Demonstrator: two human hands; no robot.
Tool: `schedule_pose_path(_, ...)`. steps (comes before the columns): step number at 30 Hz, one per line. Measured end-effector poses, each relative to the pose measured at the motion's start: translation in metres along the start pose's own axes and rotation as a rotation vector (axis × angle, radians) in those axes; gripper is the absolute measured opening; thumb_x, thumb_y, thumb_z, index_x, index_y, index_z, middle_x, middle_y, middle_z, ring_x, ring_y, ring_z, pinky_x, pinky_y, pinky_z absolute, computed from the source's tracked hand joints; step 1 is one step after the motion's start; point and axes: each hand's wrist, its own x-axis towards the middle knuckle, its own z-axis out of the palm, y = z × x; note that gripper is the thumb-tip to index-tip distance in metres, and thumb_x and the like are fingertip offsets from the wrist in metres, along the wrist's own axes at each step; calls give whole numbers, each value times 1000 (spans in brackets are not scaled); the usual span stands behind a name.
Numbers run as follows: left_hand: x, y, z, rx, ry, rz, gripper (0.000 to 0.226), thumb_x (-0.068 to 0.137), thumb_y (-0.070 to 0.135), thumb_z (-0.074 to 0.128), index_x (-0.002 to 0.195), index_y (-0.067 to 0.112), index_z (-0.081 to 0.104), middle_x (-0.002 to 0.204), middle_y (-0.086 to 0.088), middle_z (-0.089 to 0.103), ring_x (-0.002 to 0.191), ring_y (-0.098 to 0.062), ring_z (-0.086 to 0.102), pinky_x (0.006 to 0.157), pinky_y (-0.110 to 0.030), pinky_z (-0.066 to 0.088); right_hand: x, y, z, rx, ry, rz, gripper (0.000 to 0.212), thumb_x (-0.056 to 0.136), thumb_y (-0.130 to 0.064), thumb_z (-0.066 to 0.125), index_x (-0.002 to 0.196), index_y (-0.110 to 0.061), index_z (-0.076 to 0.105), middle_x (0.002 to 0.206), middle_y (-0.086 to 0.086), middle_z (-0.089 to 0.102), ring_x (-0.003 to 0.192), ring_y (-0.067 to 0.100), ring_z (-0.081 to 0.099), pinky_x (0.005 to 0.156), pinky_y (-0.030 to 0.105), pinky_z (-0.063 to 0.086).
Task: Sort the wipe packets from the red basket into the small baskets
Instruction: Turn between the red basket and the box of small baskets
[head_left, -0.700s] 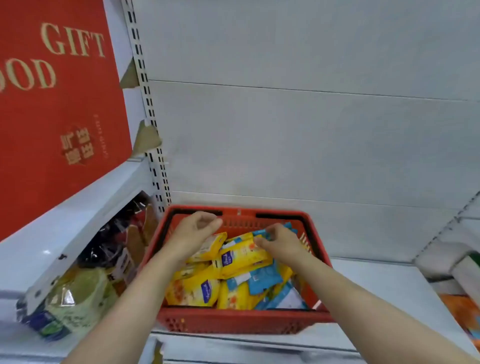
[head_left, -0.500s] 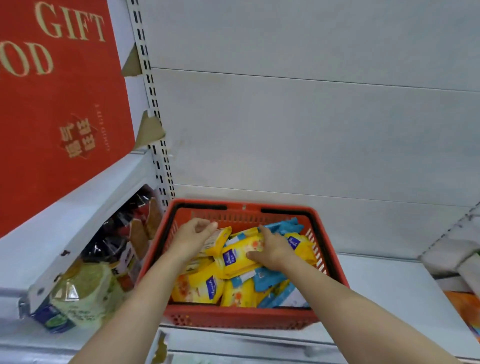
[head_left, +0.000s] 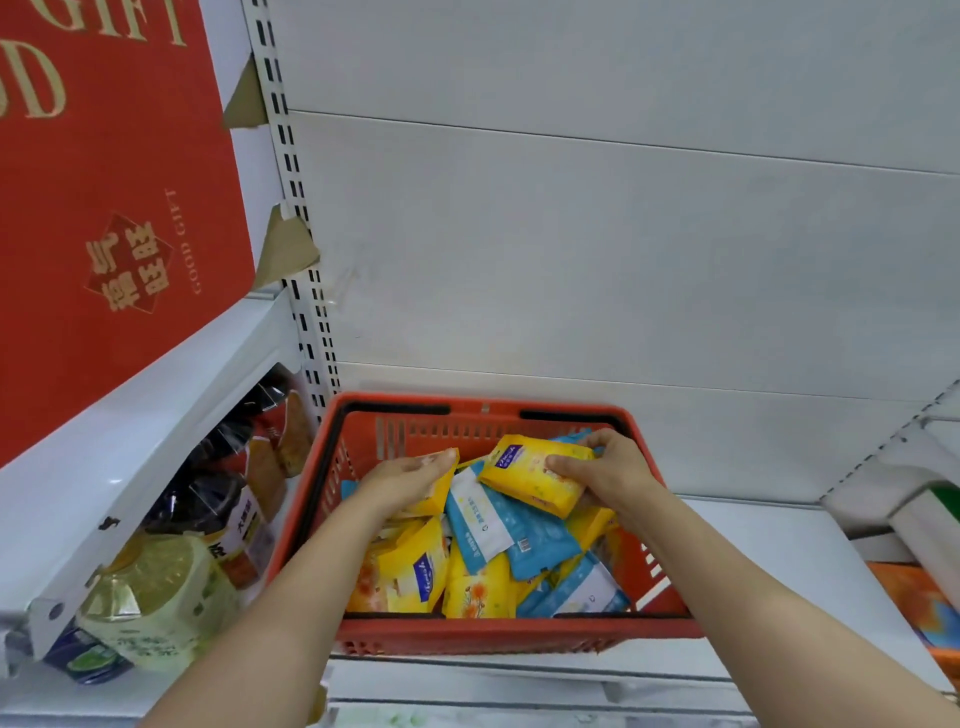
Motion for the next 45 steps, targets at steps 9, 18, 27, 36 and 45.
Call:
schedule_pose_path(9, 22, -5, 7, 147, 15, -103, 134, 33, 80, 76, 145, 16, 41, 150, -9, 43, 133, -31, 45, 104, -42, 44, -23, 2, 8, 190, -195, 167, 29, 83, -12, 77, 107, 0, 64, 84, 10, 73, 68, 18, 70, 64, 32, 62)
schedule_pose_path(18, -10, 16, -13, -1072, -244, -56, 45, 84, 32, 70, 122, 8, 62, 101, -13, 70, 90, -30, 66, 75, -43, 53, -40, -8, 24, 850, -352, 230, 30, 90, -2, 65, 118, 6, 58, 113, 23, 70, 97, 31, 70, 71, 40, 62)
schedule_pose_path(27, -46, 53, 14, -1176, -533, 79, 49, 86, 32, 65, 129, 10, 59, 125, -17, 65, 115, -34, 63, 97, -55, 49, -63, -6, 12, 751, -293, 74, 37, 85, -7, 72, 120, -5, 61, 110, 15, 73, 95, 27, 72, 78, 39, 60)
schedule_pose_path(36, -111, 109, 114, -1006, -430, 161, 34, 93, 14, 55, 124, 2, 58, 99, -16, 70, 74, -25, 70, 68, -38, 59, -126, 55, -114, 899, -52, -26, 34, 93, -14, 64, 123, -1, 58, 111, 17, 71, 90, 25, 70, 77, 36, 60)
schedule_pose_path(45, -246, 145, 331, -771, -406, 342, 30, 86, 9, 69, 112, -2, 60, 86, -10, 73, 63, -14, 71, 55, -26, 56, -253, 233, -301, 896, 228, -7, 33, 91, -14, 66, 121, -3, 60, 103, 13, 73, 84, 22, 70, 81, 40, 58)
